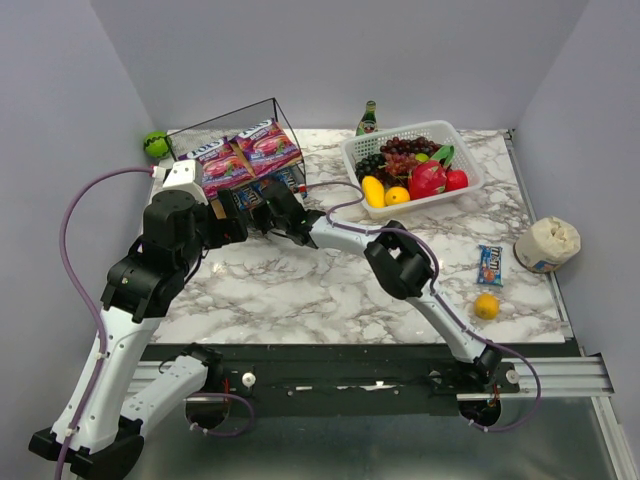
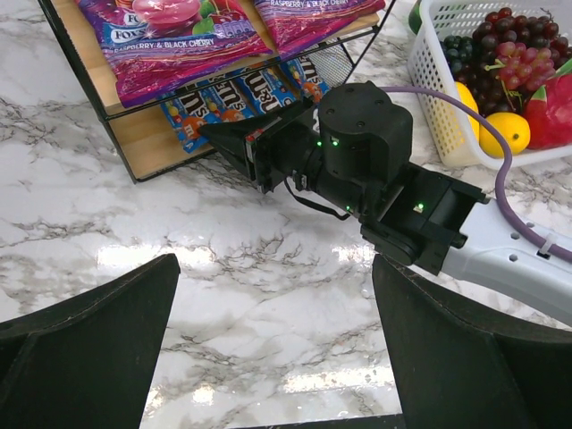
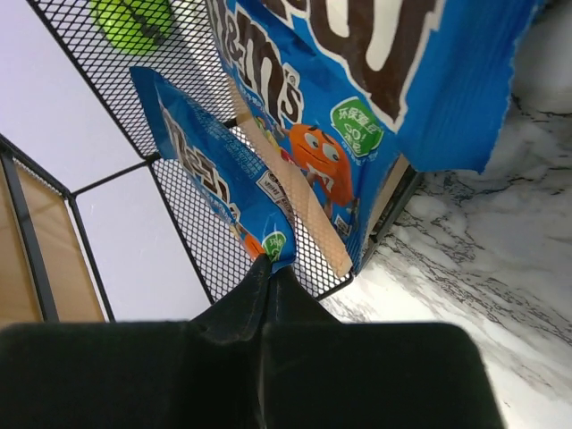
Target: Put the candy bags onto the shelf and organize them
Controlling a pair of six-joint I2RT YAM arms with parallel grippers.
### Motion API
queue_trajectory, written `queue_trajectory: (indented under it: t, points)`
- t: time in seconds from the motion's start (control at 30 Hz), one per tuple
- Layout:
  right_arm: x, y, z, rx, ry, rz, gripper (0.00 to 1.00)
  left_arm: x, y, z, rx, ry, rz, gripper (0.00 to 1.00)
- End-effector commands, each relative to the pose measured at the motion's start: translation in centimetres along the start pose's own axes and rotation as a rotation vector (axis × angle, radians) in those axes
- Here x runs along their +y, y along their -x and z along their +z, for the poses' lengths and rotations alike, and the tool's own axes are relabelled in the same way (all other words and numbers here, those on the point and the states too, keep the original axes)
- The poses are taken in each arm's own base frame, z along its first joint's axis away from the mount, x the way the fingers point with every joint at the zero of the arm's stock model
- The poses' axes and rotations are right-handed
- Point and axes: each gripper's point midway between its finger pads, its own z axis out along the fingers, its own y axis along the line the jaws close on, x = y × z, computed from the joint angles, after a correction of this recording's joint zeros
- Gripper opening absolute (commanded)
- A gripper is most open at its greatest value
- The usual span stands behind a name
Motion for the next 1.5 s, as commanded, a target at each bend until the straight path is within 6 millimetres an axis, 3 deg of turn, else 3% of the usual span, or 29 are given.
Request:
queue_trajectory:
  t: [0.0, 0.27, 0.5, 0.7, 0.77, 0.9, 1.1, 1.13, 1.17, 1.23, 1.33, 1.37, 1.47]
  points:
    - [-1.0, 0.1, 0.7, -0.03, -0.029, 0.022, 0.07, 0.5, 0.3, -0.3, -0.018, 0.024, -0.012, 0.99]
    - [-3.1, 0.1, 1.3, -0.024, -0.102, 0.029, 0.11, 0.7, 0.1, -0.2, -0.011, 0.032, -0.007, 0.99]
    - [-3.0, 0.4, 1.8, -0.036, -0.096, 0.033, 0.17, 0.8, 0.1, -0.3, -0.012, 0.037, -0.002, 0.99]
    - [-2.2, 0.3, 2.0, -0.034, -0.078, 0.019, 0.31, 1.0, 0.1, -0.4, -0.012, 0.047, 0.002, 0.99]
    - [-1.5, 0.1, 1.9, -0.033, -0.063, 0.006, 0.42, 1.0, 0.1, -0.3, -0.011, 0.047, 0.002, 0.99]
    - [-1.1, -0.1, 1.4, -0.021, -0.06, -0.012, 0.49, 1.1, 0.1, -0.3, -0.012, 0.049, 0.002, 0.99]
    - [-0.1, -0.5, -0.8, -0.001, -0.067, -0.047, 0.58, 1.1, 0.1, -0.4, -0.014, 0.051, 0.005, 0.99]
    - [-1.3, -0.4, -1.0, -0.005, -0.094, -0.054, 0.59, 1.1, 0.2, -0.4, -0.017, 0.05, 0.004, 0.99]
    - [-0.3, -0.4, -1.8, -0.006, -0.082, -0.058, 0.61, 1.1, 0.1, -0.4, -0.014, 0.051, 0.005, 0.99]
    - [-1.4, 0.0, -2.4, -0.018, -0.109, -0.07, 0.63, 1.1, 0.1, -0.4, -0.015, 0.049, 0.004, 0.99]
    - [-0.6, -0.1, -3.7, -0.012, -0.104, -0.091, 0.65, 1.1, -0.1, -0.3, -0.011, 0.047, 0.005, 0.99]
    - [-1.2, -0.1, -4.0, -0.012, -0.116, -0.101, 0.66, 1.1, -0.1, -0.3, -0.009, 0.046, 0.005, 0.99]
    - [0.2, 0.0, -6.0, -0.023, -0.098, -0.139, 0.67, 1.0, -0.1, -0.3, -0.008, 0.04, 0.005, 0.99]
